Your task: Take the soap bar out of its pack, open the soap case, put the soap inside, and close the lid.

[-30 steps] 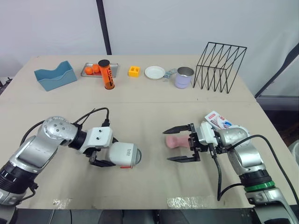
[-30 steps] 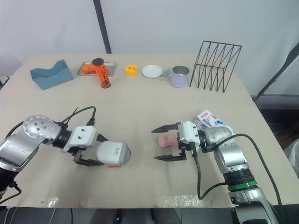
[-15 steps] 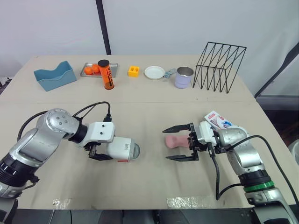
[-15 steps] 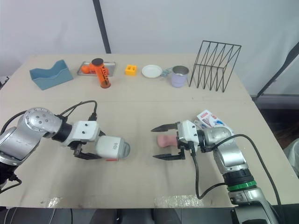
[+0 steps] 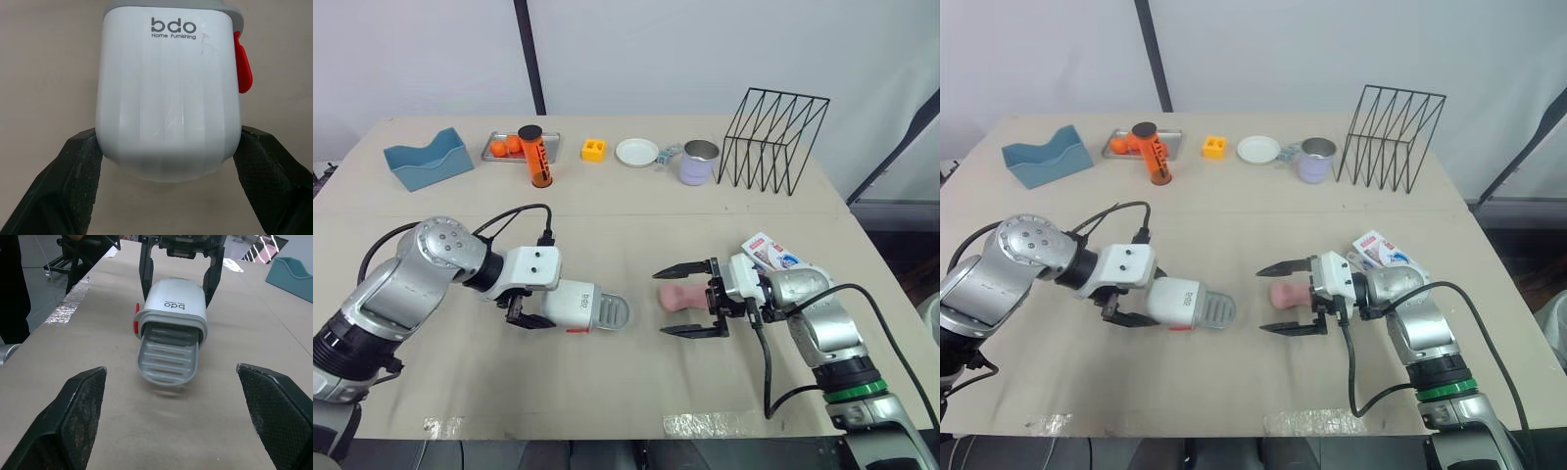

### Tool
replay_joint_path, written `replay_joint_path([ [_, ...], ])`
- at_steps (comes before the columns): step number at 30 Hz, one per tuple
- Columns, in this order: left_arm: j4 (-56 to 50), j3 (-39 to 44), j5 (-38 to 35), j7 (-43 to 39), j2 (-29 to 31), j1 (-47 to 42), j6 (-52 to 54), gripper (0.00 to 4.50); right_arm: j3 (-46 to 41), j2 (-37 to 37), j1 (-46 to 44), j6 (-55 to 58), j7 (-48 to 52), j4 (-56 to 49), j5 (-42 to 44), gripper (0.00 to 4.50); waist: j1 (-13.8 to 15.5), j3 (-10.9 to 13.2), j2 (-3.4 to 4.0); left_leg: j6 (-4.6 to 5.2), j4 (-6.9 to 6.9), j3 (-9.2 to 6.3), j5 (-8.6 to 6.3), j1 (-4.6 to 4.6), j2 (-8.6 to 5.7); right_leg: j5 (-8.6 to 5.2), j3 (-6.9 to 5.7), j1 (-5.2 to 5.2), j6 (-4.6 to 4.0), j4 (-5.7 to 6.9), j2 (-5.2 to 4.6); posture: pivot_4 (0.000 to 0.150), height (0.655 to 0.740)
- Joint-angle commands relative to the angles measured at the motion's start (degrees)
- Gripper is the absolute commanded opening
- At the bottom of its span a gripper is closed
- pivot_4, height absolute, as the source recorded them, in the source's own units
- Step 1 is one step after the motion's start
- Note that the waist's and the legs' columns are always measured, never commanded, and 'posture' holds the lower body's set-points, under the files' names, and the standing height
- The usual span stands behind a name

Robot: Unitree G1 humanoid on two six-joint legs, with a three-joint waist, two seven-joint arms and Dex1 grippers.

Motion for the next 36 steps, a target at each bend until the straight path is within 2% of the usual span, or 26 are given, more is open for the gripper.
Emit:
replay_joint_path([
  [1,-1.1,0.6,-0.1,0.1,0.2,-1.3,0.2,3.82,-0.6,-0.3,-0.9,0.2,-0.2,-1.6,0.5,4.41,0.0,0.0,0.00,0.00,0.00,0.00,0.00,0.00,0.00,0.00,0.00,0.00,0.00,0.00,0.00,0.150,0.7400],
  [9,-0.4,1.0,0.0,-1.1,1.6,-1.0,-0.6,3.82,-0.6,-0.4,-1.2,0.9,-0.5,-1.7,0.5,4.41,0.0,0.0,0.00,0.00,0.00,0.00,0.00,0.00,0.00,0.00,0.00,0.00,0.00,0.00,0.00,0.150,0.7400],
  [20,4.4,2.7,0.4,-3.4,6.6,1.8,-6.8,3.82,-0.6,-0.6,-1.4,1.3,-0.2,-1.2,0.3,4.41,0.0,0.0,0.00,0.00,0.00,0.00,0.00,0.00,0.01,0.00,0.00,-0.01,0.00,0.00,0.00,0.150,0.7400],
  [36,11.0,6.3,-0.9,-0.6,5.3,8.0,-17.4,3.82,-0.8,-1.1,-1.1,1.3,0.0,-1.0,0.3,4.41,0.0,0.0,0.00,0.01,0.00,0.00,0.00,0.00,0.02,0.00,0.00,-0.02,0.00,0.01,-0.01,0.150,0.7400],
])
